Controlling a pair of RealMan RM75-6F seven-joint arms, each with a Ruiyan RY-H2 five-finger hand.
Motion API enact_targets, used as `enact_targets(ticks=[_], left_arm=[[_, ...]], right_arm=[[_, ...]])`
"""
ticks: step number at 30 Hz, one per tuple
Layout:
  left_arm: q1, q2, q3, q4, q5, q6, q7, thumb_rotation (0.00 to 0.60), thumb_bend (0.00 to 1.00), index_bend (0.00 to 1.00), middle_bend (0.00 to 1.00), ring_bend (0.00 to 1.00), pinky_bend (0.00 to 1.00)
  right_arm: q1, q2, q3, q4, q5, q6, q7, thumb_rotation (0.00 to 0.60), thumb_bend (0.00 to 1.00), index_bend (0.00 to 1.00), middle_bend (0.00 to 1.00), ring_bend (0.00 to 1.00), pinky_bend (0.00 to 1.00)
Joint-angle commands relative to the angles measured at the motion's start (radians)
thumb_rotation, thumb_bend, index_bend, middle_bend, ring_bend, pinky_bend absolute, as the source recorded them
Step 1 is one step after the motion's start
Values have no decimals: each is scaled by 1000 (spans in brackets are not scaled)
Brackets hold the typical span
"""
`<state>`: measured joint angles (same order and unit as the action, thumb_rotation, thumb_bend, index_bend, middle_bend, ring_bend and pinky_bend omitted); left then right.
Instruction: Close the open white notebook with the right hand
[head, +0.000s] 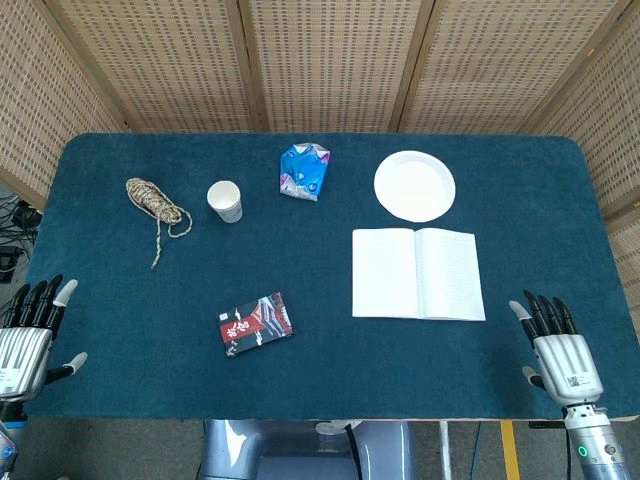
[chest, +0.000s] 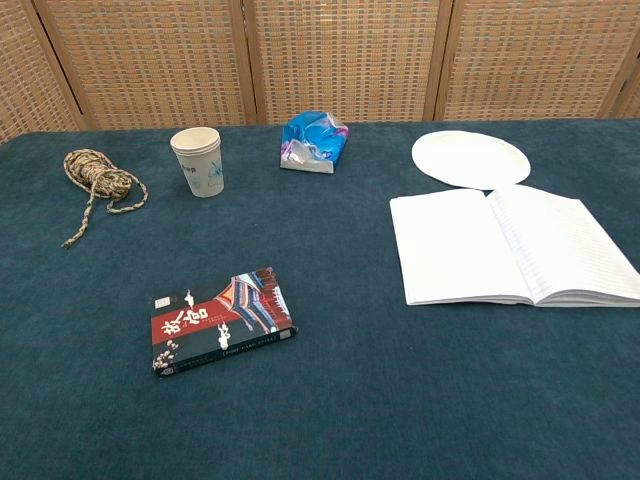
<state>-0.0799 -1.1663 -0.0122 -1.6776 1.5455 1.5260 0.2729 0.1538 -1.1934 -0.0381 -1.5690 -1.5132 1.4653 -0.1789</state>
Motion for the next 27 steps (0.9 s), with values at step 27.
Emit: enact_targets(ticks=[27], left_arm=[[0, 10, -10, -1, -14, -8, -15, 600, 74, 0, 0, 0, 0]], right_arm=[[-8, -14, 36, 27, -13, -30, 41, 600, 165, 0, 0, 0, 0]])
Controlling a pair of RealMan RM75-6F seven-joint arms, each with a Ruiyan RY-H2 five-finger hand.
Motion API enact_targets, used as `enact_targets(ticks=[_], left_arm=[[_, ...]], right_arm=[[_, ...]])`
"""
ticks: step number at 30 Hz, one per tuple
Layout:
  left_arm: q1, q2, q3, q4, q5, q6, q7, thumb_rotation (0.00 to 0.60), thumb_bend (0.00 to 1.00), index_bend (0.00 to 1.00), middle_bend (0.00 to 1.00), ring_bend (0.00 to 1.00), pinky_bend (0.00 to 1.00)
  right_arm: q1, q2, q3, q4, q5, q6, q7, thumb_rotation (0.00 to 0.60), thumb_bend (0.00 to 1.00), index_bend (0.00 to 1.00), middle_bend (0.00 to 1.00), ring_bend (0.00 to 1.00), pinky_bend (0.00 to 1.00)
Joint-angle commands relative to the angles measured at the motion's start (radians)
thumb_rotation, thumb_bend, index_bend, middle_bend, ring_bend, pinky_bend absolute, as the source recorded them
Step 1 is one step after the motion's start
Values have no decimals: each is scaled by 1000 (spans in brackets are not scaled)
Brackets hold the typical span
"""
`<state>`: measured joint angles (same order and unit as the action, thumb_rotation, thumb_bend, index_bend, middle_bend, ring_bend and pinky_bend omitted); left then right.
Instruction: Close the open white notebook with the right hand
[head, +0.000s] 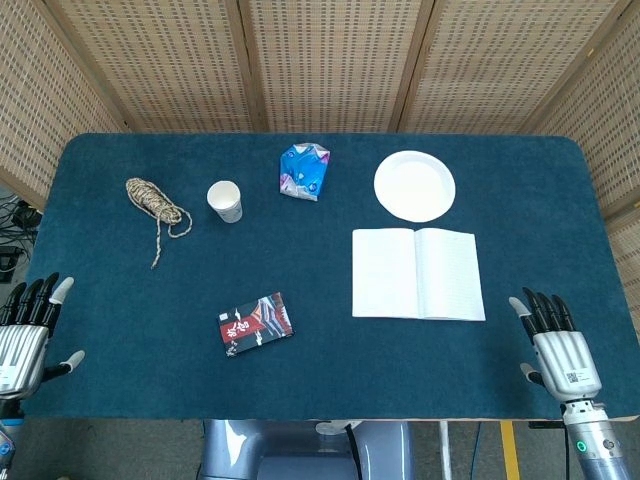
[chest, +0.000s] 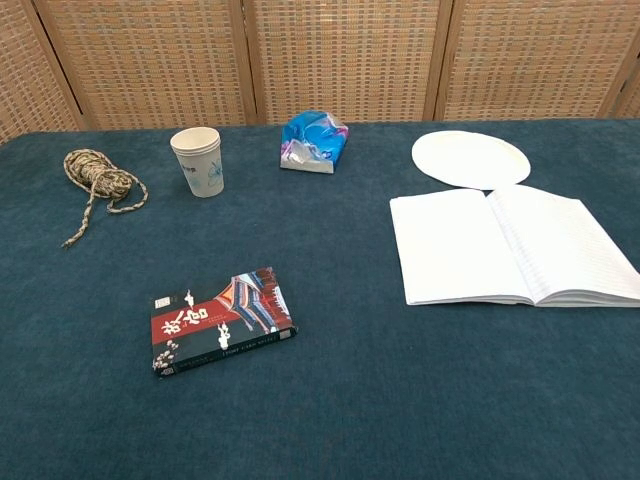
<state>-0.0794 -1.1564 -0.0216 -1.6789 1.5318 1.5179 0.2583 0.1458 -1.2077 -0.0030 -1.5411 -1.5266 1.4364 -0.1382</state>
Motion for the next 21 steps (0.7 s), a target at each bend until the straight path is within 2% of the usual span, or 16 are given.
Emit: enact_targets(ticks=[1, 10, 12, 15, 21], left_arm=[[0, 0, 0, 0, 0, -1, -1, 600, 73, 0, 0, 0, 0], [2, 4, -4, 1, -3, 4, -11, 600, 73, 0, 0, 0, 0], [2, 4, -5, 1, -6, 2, -10, 600, 73, 0, 0, 0, 0], [0, 3, -8, 2, -12, -3, -13, 600, 73, 0, 0, 0, 0], [-3, 0, -10, 8, -22, -12, -13, 600, 73, 0, 0, 0, 0]], right_arm=[[1, -1, 2, -1, 0, -3, -1, 600, 164, 0, 0, 0, 0], [44, -21, 40, -20, 28, -64, 0, 600, 164, 0, 0, 0, 0], [72, -32, 63, -34, 51, -100, -20, 600, 164, 0, 0, 0, 0], [156, -85, 136, -81, 110, -177, -89, 600, 163, 0, 0, 0, 0], [230, -163, 197, -88, 223, -250, -175, 600, 163, 0, 0, 0, 0]])
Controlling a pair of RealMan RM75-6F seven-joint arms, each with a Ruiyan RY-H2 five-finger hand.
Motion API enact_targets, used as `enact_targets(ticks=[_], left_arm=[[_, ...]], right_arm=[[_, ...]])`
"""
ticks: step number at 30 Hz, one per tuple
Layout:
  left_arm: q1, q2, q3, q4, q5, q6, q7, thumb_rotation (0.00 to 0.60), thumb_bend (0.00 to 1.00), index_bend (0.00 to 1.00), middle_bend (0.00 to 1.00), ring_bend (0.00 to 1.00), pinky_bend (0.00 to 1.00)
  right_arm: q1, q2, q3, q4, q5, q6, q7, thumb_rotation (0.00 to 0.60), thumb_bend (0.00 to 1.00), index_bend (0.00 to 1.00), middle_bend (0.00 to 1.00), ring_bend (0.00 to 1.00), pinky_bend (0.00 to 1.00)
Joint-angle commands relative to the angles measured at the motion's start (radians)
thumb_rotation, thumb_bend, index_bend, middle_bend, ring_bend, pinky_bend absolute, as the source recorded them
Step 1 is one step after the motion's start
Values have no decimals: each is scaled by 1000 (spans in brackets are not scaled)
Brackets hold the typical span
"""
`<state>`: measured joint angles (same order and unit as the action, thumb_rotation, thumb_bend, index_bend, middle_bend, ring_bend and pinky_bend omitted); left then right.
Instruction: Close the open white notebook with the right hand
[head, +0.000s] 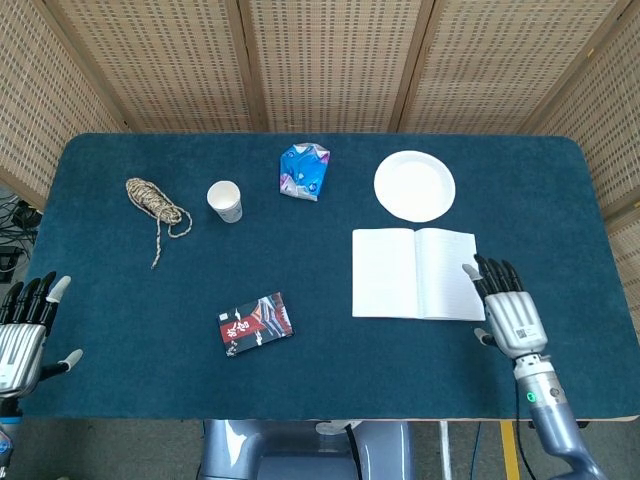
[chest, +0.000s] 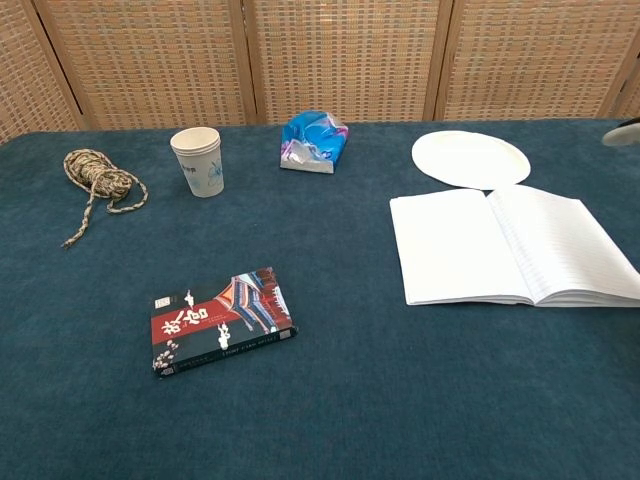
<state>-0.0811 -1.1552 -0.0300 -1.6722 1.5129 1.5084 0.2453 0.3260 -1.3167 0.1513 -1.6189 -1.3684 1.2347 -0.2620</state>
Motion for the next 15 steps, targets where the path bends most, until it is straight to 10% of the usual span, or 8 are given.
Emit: enact_targets(ticks=[1, 15], left_arm=[[-2, -1, -3, 2, -6, -4, -1, 600, 73, 0, 0, 0, 0], [-12, -2, -11, 9, -31, -28, -19, 600, 73, 0, 0, 0, 0]], right_arm=[[58, -68, 47, -7, 78, -56, -59, 600, 163, 0, 0, 0, 0], [159, -270, 79, -1, 211, -70, -248, 600, 255, 0, 0, 0, 0]])
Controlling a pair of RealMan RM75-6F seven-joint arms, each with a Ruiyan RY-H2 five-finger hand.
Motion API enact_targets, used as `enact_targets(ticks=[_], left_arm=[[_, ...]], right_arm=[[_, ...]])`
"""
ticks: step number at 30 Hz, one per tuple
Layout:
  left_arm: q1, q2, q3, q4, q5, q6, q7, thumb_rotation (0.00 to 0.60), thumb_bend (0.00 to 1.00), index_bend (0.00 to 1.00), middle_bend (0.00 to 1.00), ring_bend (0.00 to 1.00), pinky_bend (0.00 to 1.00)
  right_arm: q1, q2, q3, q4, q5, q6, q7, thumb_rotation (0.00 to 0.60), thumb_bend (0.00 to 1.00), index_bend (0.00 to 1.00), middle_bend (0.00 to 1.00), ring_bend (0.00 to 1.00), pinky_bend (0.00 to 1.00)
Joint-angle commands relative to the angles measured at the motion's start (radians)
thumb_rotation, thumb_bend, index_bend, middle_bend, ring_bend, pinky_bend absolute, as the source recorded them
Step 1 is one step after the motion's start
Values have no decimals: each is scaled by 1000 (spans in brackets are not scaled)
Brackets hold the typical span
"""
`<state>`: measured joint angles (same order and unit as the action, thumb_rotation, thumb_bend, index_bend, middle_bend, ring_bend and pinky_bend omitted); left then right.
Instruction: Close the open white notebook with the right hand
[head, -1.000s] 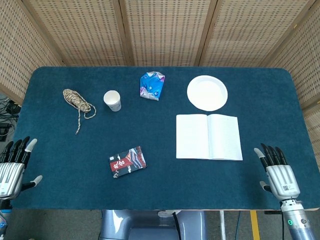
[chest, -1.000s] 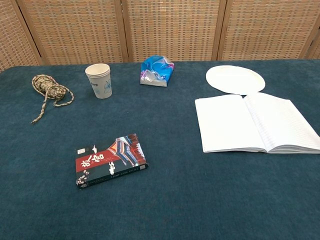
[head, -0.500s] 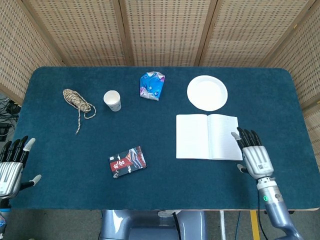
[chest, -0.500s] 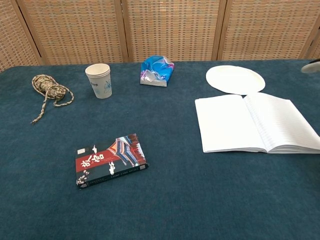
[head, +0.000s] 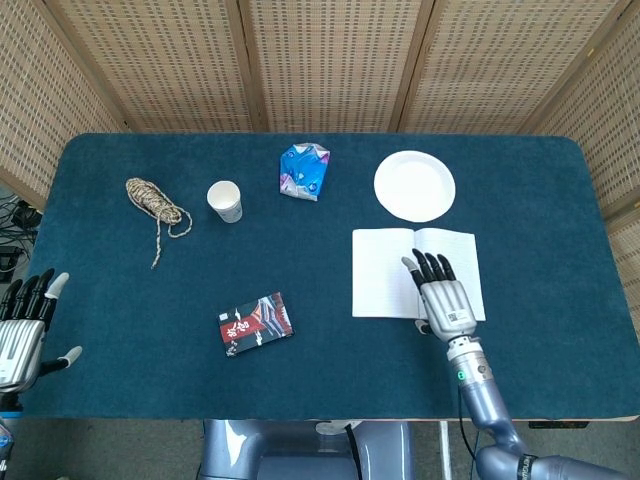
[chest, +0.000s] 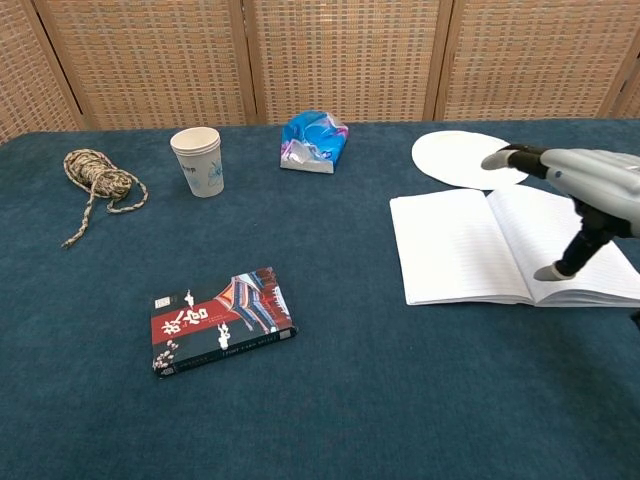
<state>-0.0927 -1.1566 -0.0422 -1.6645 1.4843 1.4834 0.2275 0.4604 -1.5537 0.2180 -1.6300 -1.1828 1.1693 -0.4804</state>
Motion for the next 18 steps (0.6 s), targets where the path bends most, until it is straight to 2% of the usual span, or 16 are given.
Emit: enact_targets(ticks=[1, 7, 18], left_arm=[[-2, -1, 1, 4, -5, -7, -4, 600, 73, 0, 0, 0, 0], [-6, -3, -2, 14, -19, -20, -21, 600, 73, 0, 0, 0, 0], [-6, 1, -5, 21, -25, -18, -39, 600, 74, 0, 0, 0, 0]], right_arm=[[33, -47, 16, 16, 35, -7, -40, 600, 257, 0, 0, 0, 0], [75, -128, 27, 67, 86, -13, -83, 600, 265, 0, 0, 0, 0], [122, -219, 29, 153, 143, -30, -109, 600, 269, 0, 0, 0, 0]])
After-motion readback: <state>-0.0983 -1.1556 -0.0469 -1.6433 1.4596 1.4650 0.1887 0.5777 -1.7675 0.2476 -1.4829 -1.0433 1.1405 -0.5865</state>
